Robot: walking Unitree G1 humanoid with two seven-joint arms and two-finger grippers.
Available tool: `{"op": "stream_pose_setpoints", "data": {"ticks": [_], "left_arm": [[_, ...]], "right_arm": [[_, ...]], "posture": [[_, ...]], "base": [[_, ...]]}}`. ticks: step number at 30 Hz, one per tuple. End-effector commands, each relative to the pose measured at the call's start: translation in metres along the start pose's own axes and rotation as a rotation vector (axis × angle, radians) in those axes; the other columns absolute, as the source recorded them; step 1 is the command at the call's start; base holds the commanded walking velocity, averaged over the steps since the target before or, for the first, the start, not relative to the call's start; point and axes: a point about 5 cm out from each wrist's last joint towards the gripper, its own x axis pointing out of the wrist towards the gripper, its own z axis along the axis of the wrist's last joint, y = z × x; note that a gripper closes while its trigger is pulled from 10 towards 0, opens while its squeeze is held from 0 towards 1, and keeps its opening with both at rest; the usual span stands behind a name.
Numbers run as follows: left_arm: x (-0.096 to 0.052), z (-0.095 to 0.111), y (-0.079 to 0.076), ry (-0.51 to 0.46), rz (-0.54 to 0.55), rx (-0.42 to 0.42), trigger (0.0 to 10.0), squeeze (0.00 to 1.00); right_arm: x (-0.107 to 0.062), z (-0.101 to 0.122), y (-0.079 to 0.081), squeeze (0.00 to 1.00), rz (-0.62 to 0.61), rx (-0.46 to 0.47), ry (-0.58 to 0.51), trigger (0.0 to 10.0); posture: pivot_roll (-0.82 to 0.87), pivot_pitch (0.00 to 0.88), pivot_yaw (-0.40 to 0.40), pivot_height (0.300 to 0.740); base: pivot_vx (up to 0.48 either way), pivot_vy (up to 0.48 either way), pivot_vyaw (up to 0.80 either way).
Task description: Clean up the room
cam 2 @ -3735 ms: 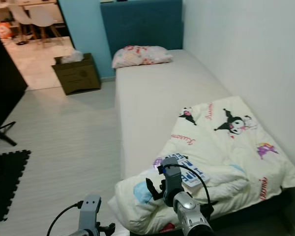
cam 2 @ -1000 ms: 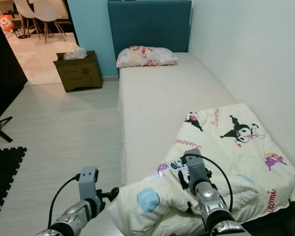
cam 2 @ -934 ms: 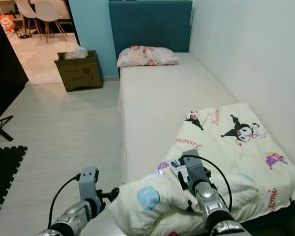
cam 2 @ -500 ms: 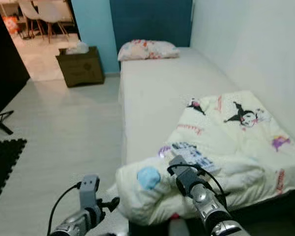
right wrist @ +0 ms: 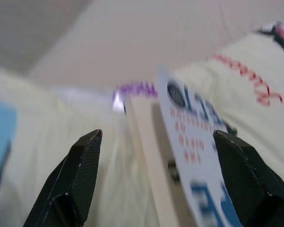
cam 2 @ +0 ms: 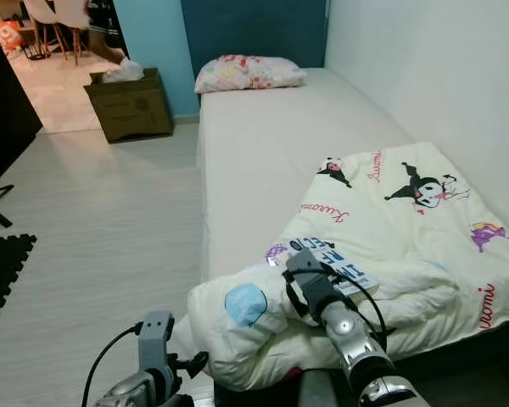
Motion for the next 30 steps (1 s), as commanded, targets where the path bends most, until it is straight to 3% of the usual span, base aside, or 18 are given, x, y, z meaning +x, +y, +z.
{"op": "stream_pose_setpoints", "data": {"ticks": [1,3,5,6,7,18,25,30], "left_arm": [[-0.005,-0.005,0.009,0.017,0.016,0.022,10.0,0.0],[-0.007,-0.009,0.013,0.025,0.018,0.025,10.0,0.0],[-0.007,-0.009,0.013,0.025,0.018,0.025,10.0,0.0],[-0.01,-0.013,0.017,0.027,0.02,0.026,10.0,0.0],[-0.012,-0.014,0.019,0.027,0.021,0.026,10.0,0.0],[-0.024,-0.021,0.039,0.027,0.029,0.044,10.0,0.0],[-0.027,-0.021,0.044,0.025,0.035,0.048,10.0,0.0],[-0.026,-0.019,0.042,0.019,0.017,0.07,10.0,0.0]], "right_arm": [[0.002,0.006,0.0,0.0,0.007,0.008,-0.026,10.0],[0.003,0.005,-0.002,0.0,-0.007,-0.072,0.001,10.0],[0.003,0.005,-0.002,0.0,-0.007,-0.072,0.001,10.0],[0.003,-0.001,-0.005,0.0,-0.04,-0.163,0.054,10.0],[0.003,-0.003,-0.007,0.0,-0.06,-0.178,0.07,10.0],[0.002,-0.009,-0.019,0.0,-0.123,-0.226,0.146,10.0],[-0.002,-0.015,-0.027,0.0,-0.149,-0.24,0.174,10.0],[-0.012,-0.03,-0.042,0.0,-0.203,-0.287,0.262,10.0]], "posture": [[-0.06,0.055,0.004,0.6],[-0.04,0.083,0.003,0.6],[-0.04,0.083,0.003,0.6],[-0.02,0.105,0.004,0.6],[0.0,0.119,0.003,0.6],[0.06,0.159,0.016,0.6],[0.06,0.171,0.021,0.6],[0.06,0.181,0.023,0.6]], "base": [[0.0,0.0,0.0],[0.0,0.0,0.0],[0.0,0.0,0.0],[0.0,0.0,0.0],[0.0,0.0,0.0],[0.0,0.0,0.0],[0.0,0.0,0.0],[0.0,0.0,0.0]]}}
